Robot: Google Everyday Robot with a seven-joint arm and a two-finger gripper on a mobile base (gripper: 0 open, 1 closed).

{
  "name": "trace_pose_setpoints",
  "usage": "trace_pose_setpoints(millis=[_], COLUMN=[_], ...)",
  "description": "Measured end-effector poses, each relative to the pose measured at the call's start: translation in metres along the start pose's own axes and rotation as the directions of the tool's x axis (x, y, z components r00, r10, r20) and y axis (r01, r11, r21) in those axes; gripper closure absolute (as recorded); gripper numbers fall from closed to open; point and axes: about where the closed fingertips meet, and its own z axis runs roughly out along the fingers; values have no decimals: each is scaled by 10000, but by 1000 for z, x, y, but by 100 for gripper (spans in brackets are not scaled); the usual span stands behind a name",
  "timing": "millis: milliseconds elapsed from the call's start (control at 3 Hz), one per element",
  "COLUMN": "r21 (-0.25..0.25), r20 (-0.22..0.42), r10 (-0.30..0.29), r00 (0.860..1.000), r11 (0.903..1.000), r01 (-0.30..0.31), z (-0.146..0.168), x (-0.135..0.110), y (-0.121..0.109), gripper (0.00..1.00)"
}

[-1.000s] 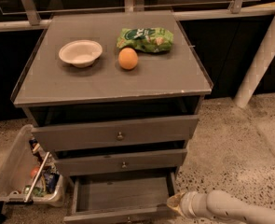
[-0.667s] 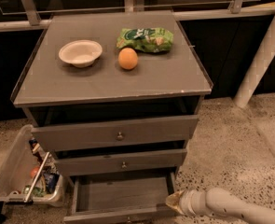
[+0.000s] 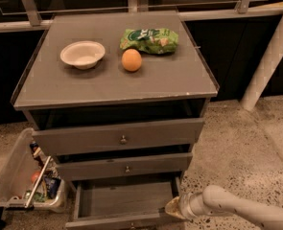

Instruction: Close bottom drawer

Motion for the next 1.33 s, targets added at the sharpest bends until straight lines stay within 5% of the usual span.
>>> trace_pose_setpoints(millis=[667, 1333], r21=[-1407, -1351], r20=[-699, -1132], r10=[-655, -139], r00=[9954, 9935], r11=[9885, 9908], r01=[552, -16], z=[25, 51], x=[28, 54], y=[29, 54], gripper=[100, 100])
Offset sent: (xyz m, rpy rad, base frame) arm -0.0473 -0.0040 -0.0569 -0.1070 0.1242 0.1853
